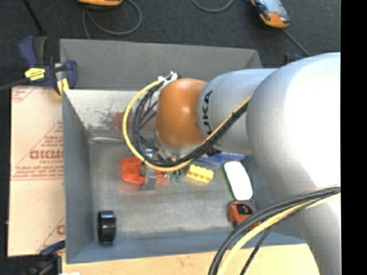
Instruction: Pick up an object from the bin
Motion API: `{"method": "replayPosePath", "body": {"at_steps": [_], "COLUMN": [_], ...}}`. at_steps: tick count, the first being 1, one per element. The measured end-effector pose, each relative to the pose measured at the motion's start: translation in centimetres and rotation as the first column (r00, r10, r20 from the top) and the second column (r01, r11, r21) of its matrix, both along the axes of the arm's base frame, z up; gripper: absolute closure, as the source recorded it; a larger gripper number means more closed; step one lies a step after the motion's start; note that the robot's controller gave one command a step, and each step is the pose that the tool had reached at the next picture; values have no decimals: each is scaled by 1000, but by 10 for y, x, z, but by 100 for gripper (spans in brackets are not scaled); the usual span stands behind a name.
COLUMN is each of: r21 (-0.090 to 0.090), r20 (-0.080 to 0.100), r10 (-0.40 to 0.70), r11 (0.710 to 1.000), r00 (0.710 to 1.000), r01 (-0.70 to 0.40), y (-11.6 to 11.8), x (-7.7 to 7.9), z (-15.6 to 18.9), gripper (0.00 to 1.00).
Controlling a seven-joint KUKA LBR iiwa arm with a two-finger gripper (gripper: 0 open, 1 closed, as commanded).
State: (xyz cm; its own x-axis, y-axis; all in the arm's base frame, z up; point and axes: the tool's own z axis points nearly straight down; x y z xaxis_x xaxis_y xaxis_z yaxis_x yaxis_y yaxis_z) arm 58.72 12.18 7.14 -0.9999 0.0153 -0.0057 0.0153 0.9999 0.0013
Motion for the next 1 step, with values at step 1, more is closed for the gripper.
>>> {"method": "replayPosePath", "body": {"at_steps": [1], "r21": [-1], "r20": [1], "r10": [14], "r11": [1000], "r00": [1000], "r01": [-14], "y": [-7], "x": [-14], "z": [0], "gripper": [100]}}
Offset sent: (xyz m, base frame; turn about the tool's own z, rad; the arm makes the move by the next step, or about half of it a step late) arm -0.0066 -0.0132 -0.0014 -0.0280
